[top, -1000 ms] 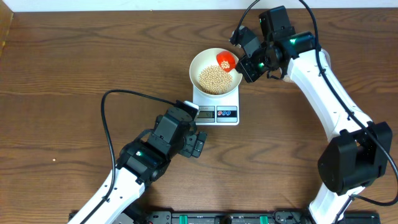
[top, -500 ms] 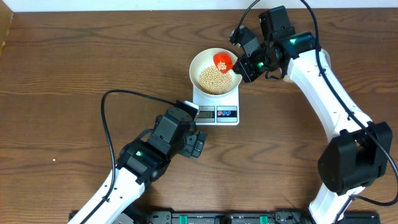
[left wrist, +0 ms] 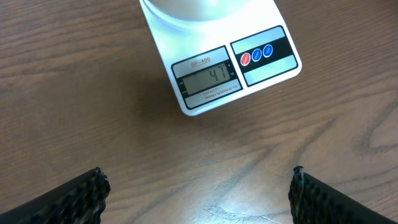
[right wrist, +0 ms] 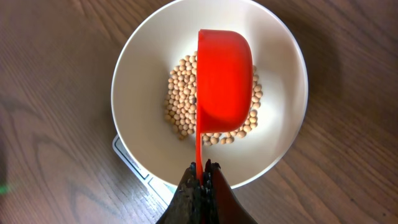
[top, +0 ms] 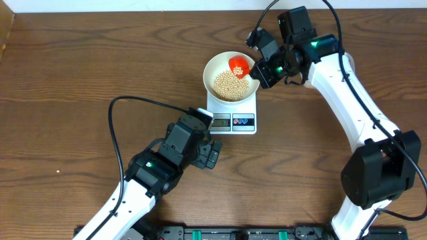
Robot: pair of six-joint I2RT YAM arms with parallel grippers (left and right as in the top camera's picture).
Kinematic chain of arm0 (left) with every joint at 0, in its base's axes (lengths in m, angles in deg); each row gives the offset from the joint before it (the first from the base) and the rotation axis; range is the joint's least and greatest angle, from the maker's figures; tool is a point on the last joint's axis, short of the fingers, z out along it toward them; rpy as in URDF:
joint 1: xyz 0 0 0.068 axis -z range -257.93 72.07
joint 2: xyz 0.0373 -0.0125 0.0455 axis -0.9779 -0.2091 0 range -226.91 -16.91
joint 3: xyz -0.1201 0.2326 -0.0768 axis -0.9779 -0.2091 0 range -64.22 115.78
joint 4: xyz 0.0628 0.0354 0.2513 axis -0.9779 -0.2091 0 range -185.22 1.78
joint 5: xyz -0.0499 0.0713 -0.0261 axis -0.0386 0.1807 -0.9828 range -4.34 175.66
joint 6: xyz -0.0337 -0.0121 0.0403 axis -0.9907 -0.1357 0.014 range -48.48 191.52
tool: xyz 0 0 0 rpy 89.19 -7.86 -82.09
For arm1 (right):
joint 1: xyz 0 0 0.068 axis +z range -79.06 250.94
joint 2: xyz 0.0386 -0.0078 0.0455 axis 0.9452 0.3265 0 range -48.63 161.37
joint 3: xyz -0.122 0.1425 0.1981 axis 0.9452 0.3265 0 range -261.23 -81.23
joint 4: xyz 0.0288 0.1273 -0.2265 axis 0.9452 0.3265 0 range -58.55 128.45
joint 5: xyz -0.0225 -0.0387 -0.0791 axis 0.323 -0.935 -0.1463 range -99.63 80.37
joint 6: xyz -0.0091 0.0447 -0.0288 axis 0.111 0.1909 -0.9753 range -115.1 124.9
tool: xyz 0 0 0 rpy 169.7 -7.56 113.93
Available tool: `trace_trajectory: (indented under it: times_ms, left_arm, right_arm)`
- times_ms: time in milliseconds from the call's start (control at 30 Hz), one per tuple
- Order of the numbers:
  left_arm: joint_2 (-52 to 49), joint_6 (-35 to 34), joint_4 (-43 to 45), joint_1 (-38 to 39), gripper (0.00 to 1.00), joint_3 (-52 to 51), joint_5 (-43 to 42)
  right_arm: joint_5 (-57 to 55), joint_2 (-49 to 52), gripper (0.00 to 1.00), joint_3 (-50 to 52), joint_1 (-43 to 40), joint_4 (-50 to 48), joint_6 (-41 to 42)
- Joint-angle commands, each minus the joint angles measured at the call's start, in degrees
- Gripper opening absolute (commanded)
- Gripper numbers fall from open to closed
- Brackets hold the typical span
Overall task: Scoop item into bowl and weigh 50g on scale
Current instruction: 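Tilt the red scoop with the right gripper, trickling soybeans into bowl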
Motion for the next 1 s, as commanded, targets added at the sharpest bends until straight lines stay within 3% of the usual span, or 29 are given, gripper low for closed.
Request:
trace_trajectory:
  times_ms: [0, 967]
  left_arm:
    - [-0.1, 0.2, 0.0, 0.1, 0.95, 0.4, 0.5]
    - [-0.1, 0.1, 0.1, 0.1, 0.95, 0.4, 0.5]
  right_arm:
    - [1.2, -1.2, 0.01, 0.0, 0.1, -0.1, 0.6]
    - [1.2, -1.2, 0.01, 0.0, 0.2, -0.2, -0.3]
